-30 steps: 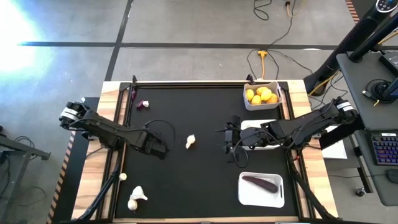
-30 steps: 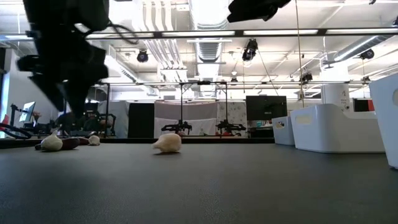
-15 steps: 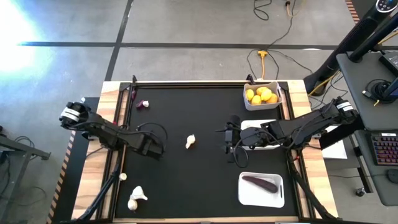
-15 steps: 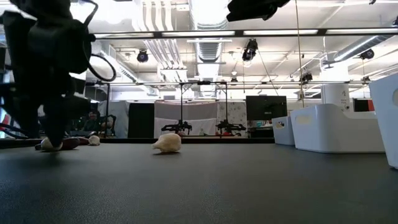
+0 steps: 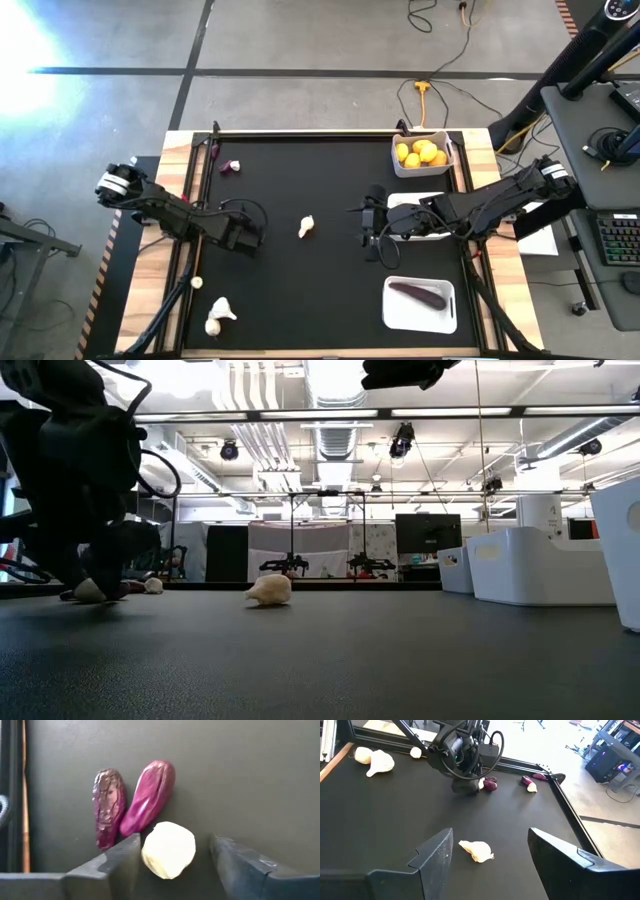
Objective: Sort produce into baskets
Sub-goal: Move the garlic to the center of the table
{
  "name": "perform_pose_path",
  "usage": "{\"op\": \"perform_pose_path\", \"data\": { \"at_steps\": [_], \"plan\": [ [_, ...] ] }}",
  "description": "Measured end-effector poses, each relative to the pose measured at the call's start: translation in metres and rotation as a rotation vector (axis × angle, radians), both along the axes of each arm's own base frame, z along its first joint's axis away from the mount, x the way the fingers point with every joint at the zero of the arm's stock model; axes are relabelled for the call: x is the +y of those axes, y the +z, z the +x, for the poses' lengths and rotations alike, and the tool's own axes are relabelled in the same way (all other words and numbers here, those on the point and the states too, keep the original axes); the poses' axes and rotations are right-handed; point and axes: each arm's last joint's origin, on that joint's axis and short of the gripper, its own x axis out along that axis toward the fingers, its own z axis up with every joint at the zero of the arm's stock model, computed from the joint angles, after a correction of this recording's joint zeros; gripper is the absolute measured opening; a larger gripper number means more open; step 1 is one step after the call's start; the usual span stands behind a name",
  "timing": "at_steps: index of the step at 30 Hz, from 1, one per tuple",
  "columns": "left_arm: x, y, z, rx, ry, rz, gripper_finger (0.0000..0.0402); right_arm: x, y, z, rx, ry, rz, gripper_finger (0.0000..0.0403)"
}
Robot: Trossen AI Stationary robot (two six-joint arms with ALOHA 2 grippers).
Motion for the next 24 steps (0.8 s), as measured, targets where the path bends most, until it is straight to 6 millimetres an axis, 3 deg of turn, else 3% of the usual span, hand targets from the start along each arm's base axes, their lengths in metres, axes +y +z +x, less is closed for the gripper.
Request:
{"op": "perform_pose_path", "data": {
  "at_steps": [8, 12, 18, 24],
  "plan": [
    [-0.001, 0.0, 0.007, -0.045, -0.051, 0.008, 0.0129, 0.0, 0.0, 0.0, 0.001, 0.001, -0.001, 0.0249],
    [-0.008, 0.009, 0.038, -0.232, -0.231, 0.044, 0.0098, 0.0, 0.0, 0.0, -0.001, 0.002, -0.003, 0.0246],
    [-0.016, 0.029, 0.088, -0.504, -0.478, 0.172, 0.0095, 0.0, 0.0, 0.0, -0.002, 0.001, -0.001, 0.025],
    [0.01, 0.013, 0.115, -0.475, -0.372, 0.193, 0.0095, 0.0, 0.0, 0.0, -0.003, 0.001, 0.0, 0.0249]
  ]
}}
